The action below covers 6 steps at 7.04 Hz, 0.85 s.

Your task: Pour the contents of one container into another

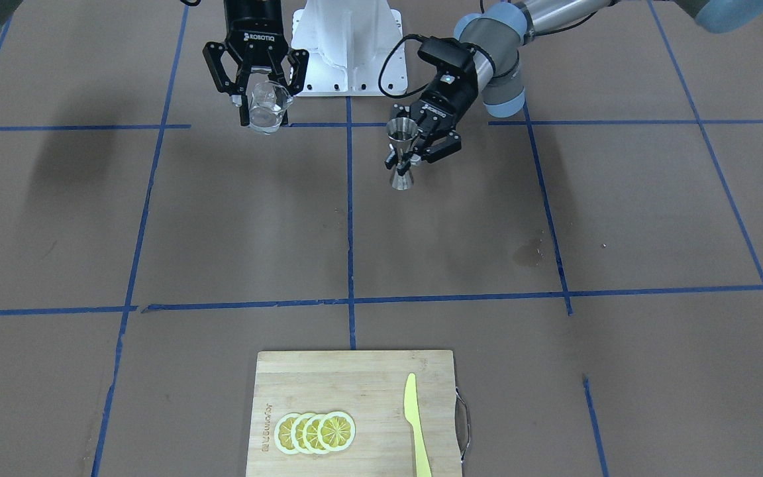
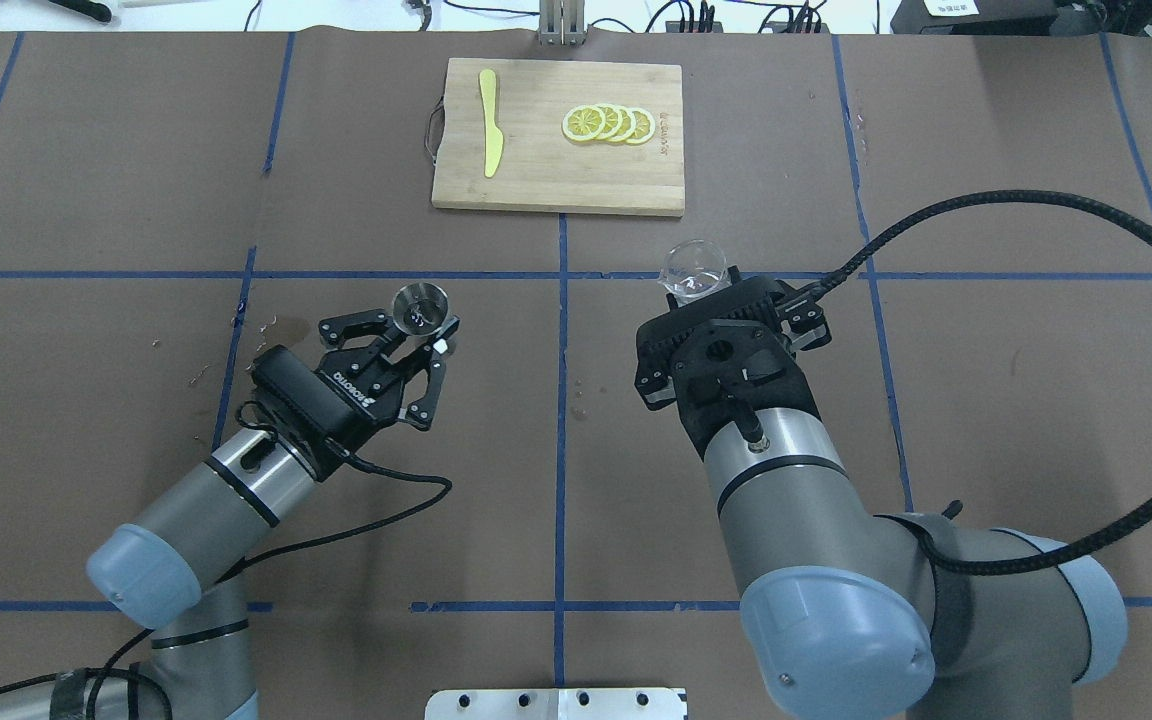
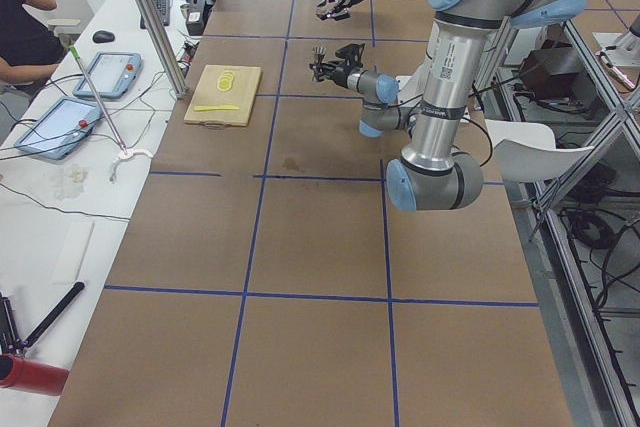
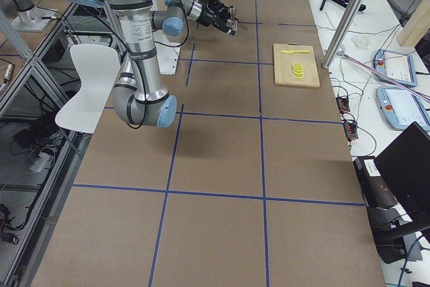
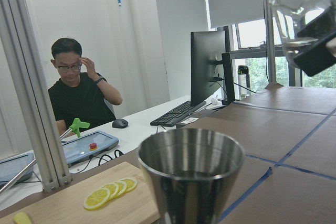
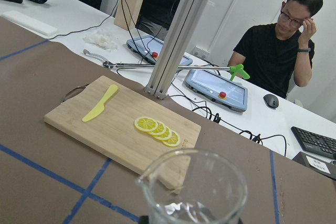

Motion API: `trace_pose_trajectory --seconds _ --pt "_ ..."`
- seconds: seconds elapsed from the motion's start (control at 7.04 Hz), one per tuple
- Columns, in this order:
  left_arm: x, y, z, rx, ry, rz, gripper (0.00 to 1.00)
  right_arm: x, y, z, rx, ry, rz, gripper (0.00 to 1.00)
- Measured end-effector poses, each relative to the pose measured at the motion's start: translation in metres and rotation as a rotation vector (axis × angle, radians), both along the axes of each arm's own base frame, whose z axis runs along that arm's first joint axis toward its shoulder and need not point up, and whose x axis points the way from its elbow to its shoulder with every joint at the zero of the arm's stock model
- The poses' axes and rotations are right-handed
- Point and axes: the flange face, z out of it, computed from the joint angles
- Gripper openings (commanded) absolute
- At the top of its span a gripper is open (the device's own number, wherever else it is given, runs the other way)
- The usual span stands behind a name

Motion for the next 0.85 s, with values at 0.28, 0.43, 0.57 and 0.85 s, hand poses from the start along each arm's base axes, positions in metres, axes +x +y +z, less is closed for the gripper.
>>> trace_pose_trajectory --seconds 0.28,0.43,0.57,0.85 --pt "-0.042 -0.018 0.054 -0.054 -0.034 -0.043 0.0 0.009 -0.013 0.02 -0.038 0.012 0.015 0.06" --pt "-0.065 -0.024 0.086 -0.08 -0.074 -0.068 0.0 0.011 -0.017 0.024 -0.046 0.014 0.018 0.06" --pt "-0.091 -0.025 0.118 -0.094 -0.098 -0.087 0.0 0.013 -0.019 0.025 -0.051 0.015 0.019 0.06" --pt "-0.14 -0.011 0.18 -0.131 -0.064 -0.085 0.0 0.013 -0.019 0.025 -0.053 0.014 0.019 0.06"
